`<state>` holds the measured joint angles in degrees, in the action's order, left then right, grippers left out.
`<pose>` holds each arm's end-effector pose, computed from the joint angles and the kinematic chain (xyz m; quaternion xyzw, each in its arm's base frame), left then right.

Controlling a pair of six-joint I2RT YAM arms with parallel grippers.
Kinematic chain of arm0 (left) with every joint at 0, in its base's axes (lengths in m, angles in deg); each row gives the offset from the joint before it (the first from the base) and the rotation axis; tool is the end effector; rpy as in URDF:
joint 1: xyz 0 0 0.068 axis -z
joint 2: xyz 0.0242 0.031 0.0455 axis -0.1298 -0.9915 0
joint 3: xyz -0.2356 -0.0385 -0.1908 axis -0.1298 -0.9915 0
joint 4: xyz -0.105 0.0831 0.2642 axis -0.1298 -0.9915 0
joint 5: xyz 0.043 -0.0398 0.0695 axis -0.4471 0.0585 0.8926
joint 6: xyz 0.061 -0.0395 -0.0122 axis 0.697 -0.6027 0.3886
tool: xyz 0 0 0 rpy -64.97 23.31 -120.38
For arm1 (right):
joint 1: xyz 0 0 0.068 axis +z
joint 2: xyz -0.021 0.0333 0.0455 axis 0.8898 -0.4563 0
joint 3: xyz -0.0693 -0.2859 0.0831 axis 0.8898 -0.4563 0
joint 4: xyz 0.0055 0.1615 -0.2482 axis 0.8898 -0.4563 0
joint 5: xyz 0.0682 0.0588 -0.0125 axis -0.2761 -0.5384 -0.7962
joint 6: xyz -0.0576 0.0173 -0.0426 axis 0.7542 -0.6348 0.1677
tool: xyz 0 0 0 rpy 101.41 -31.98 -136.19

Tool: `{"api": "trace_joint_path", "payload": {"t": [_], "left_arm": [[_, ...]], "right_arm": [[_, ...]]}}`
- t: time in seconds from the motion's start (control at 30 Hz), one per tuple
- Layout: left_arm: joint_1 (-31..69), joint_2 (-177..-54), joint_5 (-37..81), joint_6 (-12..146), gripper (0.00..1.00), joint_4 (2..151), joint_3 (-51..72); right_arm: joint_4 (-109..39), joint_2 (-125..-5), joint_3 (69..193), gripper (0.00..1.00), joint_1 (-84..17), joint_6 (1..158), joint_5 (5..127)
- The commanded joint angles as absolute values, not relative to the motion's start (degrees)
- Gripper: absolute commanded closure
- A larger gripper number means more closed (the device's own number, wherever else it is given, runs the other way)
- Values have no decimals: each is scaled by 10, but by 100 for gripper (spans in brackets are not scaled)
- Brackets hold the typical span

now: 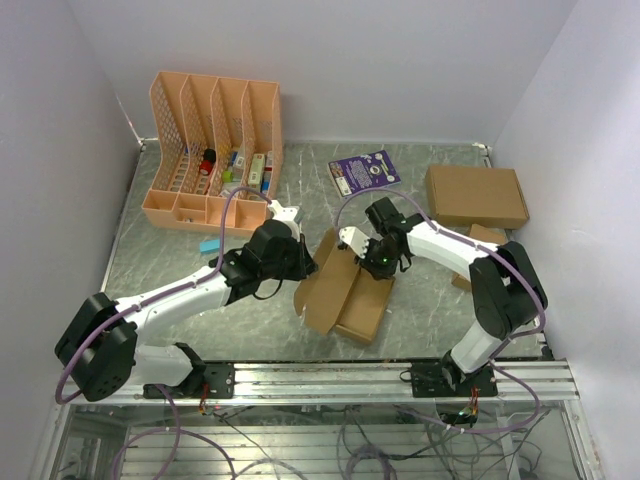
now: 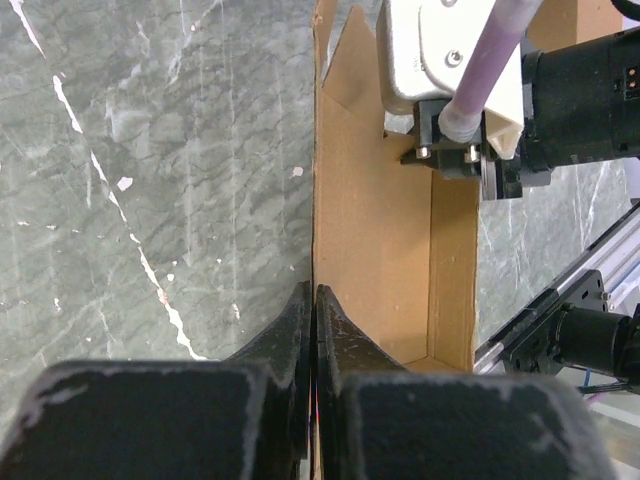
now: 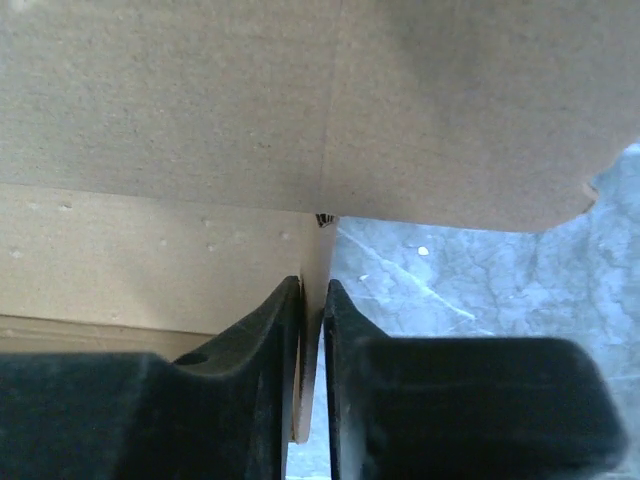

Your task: Fold the paper box

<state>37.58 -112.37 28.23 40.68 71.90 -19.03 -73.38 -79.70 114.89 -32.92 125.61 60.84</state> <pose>0.2235 -0.2273 0.2358 0.0613 0.8753 -0.3314 0.3468 0.2937 0.1852 0.1615 -0.5713 0.8031 0.1022 0.1349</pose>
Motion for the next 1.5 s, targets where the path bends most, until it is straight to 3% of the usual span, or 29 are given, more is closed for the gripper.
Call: {"api": "trace_joint_path", "payload": {"t": [0.0, 0.03, 0.2, 0.33, 0.43, 0.53, 0.63, 0.8, 0.83, 0.93, 1.07, 1.2, 1.3, 1.4, 1.47], "left_arm": [[371, -1125, 263, 413, 93, 739, -170], [370, -1126, 261, 413, 93, 741, -170], [371, -1125, 258, 412, 93, 742, -170], [371, -1124, 255, 413, 93, 744, -169], [370, -1123, 253, 413, 93, 743, -168], [371, -1123, 252, 413, 93, 744, -168], [371, -1123, 251, 414, 93, 742, -168], [371, -1123, 253, 414, 93, 742, -169], [370, -1123, 252, 413, 93, 742, -169], [371, -1125, 252, 415, 93, 741, -167], [371, -1124, 255, 417, 93, 738, -166], [371, -1126, 254, 418, 93, 736, -164], [371, -1128, 251, 417, 93, 738, -163], [371, -1127, 250, 416, 93, 738, -162], [371, -1125, 251, 417, 93, 736, -161]], "right_arm": [[-682, -770, 1131, 94, -334, 1238, 602], [-672, -767, 1130, 100, -334, 1235, 606], [-618, -740, 1081, 100, -335, 1216, 618], [-604, -735, 1068, 78, -336, 1213, 617], [-595, -732, 1064, 75, -336, 1208, 619], [-588, -735, 1063, 83, -337, 1202, 624], [-580, -739, 1057, 100, -336, 1203, 636], [-541, -727, 1025, 100, -336, 1202, 663], [-544, -728, 1027, 98, -336, 1202, 661], [-552, -721, 1028, 76, -336, 1209, 654], [-570, -706, 1032, 71, -337, 1230, 653], [-575, -710, 1031, 75, -338, 1244, 659], [-568, -716, 1026, 84, -338, 1245, 659], [-556, -723, 1019, 100, -338, 1243, 659], [-544, -720, 1010, 100, -338, 1246, 664]]}}
